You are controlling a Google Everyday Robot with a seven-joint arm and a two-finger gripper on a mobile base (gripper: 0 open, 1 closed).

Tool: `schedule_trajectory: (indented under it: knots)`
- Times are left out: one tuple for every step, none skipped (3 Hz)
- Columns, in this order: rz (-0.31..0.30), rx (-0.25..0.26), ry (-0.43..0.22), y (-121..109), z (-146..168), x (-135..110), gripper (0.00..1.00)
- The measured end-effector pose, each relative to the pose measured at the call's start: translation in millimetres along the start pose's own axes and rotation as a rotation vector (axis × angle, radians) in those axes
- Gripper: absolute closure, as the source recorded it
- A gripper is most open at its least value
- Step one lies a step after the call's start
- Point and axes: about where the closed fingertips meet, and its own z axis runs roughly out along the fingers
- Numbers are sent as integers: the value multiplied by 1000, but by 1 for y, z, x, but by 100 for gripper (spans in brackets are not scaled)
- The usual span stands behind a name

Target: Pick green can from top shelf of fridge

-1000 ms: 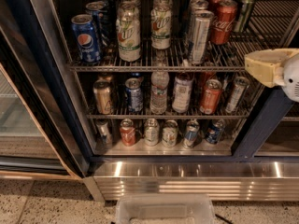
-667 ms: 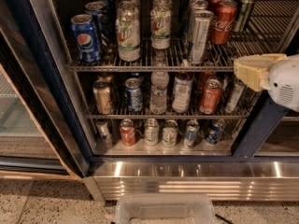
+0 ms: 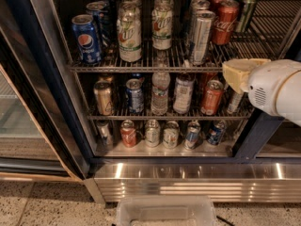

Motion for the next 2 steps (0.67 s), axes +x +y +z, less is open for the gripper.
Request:
schedule_trajectory:
  knots:
    - [45, 63, -3, 12, 11, 2, 100]
    - [46, 63, -3, 12, 11, 2, 100]
